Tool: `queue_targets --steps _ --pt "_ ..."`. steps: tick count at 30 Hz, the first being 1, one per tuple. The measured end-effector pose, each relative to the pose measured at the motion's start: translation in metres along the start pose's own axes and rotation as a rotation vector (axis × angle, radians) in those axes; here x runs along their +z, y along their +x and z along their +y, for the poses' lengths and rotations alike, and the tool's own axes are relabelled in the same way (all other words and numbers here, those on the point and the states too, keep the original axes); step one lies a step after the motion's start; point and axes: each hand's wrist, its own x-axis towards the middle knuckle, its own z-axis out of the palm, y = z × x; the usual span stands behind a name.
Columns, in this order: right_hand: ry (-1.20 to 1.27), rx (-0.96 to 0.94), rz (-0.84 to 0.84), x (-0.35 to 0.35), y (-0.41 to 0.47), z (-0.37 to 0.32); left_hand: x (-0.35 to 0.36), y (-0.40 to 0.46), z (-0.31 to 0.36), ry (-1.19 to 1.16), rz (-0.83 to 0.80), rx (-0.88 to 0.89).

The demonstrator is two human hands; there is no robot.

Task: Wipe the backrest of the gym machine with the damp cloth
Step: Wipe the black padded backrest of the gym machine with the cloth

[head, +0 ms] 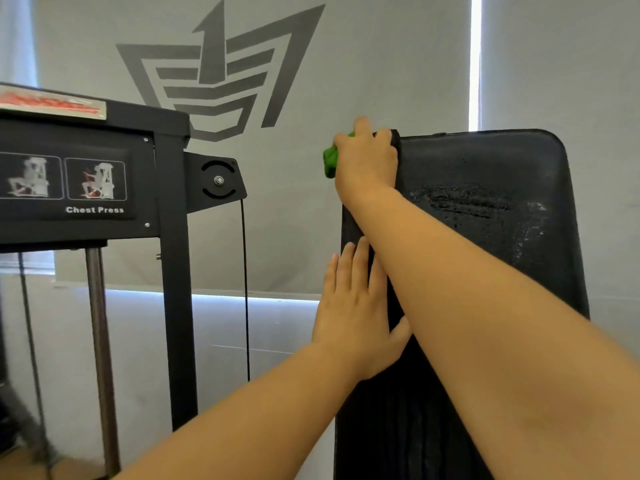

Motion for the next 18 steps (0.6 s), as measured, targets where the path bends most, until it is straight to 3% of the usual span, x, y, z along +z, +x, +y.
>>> queue_targets --steps 5,11,14,18 --pt "0.009 -0.074 0.065 0.013 -0.033 0.010 0.010 0.001 -0.011 -0.132 0.148 0.008" --pt "0.089 -0.130 0.081 0.024 -0.101 0.023 0.027 -0.005 -0.011 -0.126 0.138 0.070" --pt "0.007 -0.163 0.027 0.016 -0.083 0.026 0.020 -0.005 -0.008 -0.182 0.168 0.027" --pt "-0.054 -0.042 0.045 -0.003 -0.034 0.034 0.006 -0.001 -0.003 -0.129 0.135 -0.035"
